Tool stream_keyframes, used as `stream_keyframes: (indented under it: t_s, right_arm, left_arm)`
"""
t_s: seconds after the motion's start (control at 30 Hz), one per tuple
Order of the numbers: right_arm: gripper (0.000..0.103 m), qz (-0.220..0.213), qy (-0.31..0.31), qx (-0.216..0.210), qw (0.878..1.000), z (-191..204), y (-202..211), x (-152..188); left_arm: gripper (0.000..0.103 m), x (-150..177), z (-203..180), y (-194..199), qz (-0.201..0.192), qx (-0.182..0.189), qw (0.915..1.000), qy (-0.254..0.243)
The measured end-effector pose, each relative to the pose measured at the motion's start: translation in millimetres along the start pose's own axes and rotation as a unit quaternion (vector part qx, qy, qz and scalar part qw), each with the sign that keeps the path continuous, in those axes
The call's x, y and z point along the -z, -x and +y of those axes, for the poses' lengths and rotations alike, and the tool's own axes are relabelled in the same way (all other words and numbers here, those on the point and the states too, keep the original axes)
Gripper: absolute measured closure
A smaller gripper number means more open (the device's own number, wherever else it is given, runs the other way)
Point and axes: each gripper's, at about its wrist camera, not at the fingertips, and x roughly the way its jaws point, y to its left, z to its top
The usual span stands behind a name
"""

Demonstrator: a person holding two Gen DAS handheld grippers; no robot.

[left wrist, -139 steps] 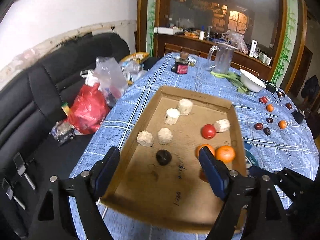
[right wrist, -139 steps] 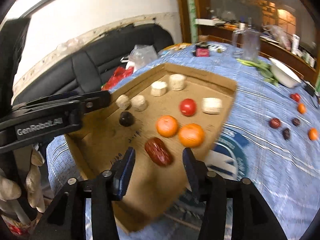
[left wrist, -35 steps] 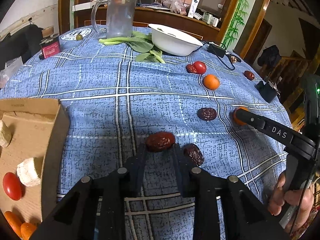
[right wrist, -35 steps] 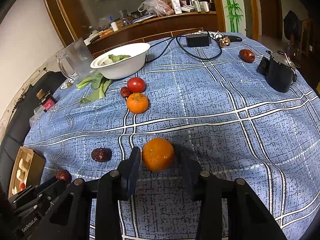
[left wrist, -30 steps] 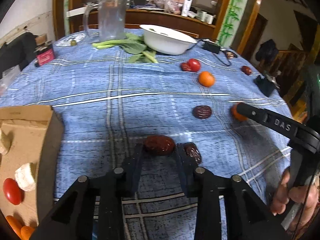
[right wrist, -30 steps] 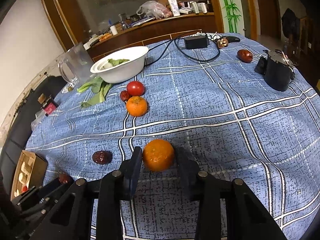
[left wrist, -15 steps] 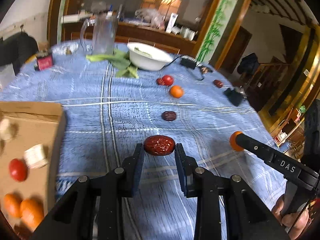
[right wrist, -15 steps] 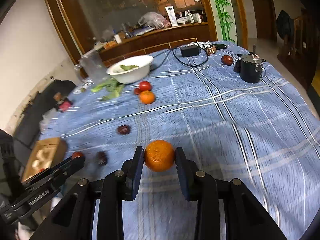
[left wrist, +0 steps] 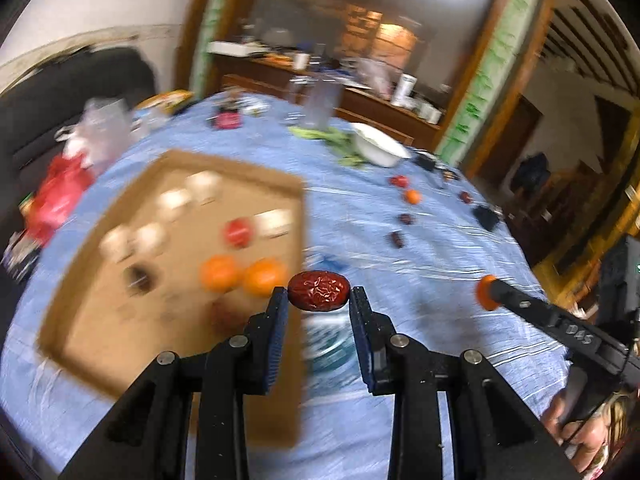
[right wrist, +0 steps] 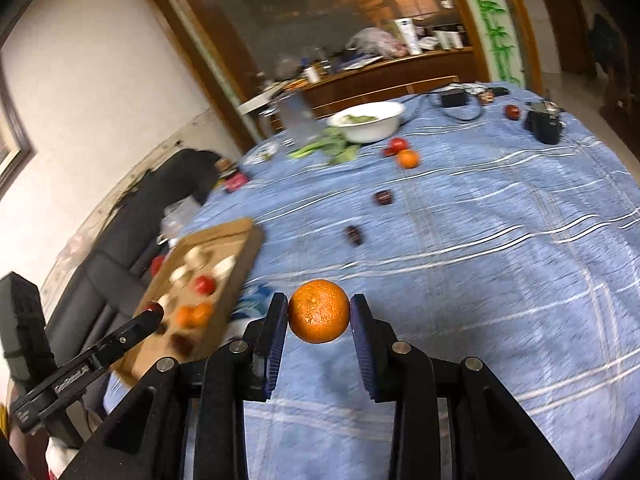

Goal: Organize fruits
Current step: 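Carry the date and orange into the box and open both tools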

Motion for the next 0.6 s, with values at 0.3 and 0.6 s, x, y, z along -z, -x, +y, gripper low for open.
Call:
stream_keyframes:
  t_s: [0.3, 0.6]
  right_arm:
    - [0.068, 0.043, 0.087, -0.055, 0.994, 88, -20, 22]
    - [0.068, 0.094, 0.158, -0.083, 0.979, 155, -69, 46]
  left_arm:
    - [0.073, 6, 66, 31, -0.029, -0.071, 0.9965, 0.033]
    - [0.072, 13, 72, 33, -0.042, -0.126, 0.9911, -0.006]
